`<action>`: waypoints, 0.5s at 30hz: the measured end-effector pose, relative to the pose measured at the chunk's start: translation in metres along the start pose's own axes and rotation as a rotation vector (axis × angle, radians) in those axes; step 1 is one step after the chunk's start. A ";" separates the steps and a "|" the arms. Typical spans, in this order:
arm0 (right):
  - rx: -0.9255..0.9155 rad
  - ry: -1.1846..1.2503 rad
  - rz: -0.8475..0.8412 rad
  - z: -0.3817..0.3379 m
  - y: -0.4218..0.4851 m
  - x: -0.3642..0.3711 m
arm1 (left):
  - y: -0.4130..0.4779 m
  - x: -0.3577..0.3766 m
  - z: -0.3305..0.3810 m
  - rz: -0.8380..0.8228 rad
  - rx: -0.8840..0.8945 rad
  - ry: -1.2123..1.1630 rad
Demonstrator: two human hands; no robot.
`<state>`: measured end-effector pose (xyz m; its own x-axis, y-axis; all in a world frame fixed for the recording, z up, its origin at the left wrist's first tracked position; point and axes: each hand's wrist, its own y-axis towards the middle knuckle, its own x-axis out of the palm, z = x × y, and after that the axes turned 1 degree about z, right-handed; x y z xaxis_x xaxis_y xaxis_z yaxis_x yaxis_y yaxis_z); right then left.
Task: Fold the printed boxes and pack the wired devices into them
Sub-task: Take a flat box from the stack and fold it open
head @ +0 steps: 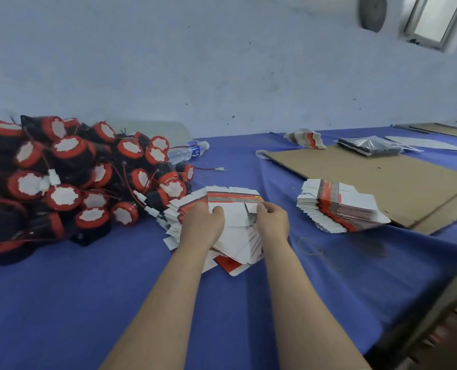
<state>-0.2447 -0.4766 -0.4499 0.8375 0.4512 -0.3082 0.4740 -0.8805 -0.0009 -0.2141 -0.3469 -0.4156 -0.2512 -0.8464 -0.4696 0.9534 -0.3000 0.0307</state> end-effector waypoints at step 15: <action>-0.368 0.337 -0.200 -0.050 -0.077 0.015 | -0.024 -0.093 -0.025 0.145 0.312 -0.344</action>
<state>-0.2554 -0.3949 -0.4072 0.7330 0.6801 -0.0134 0.6467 -0.6906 0.3238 -0.2090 -0.2502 -0.3946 -0.2101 -0.9699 -0.1232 0.9003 -0.2411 0.3625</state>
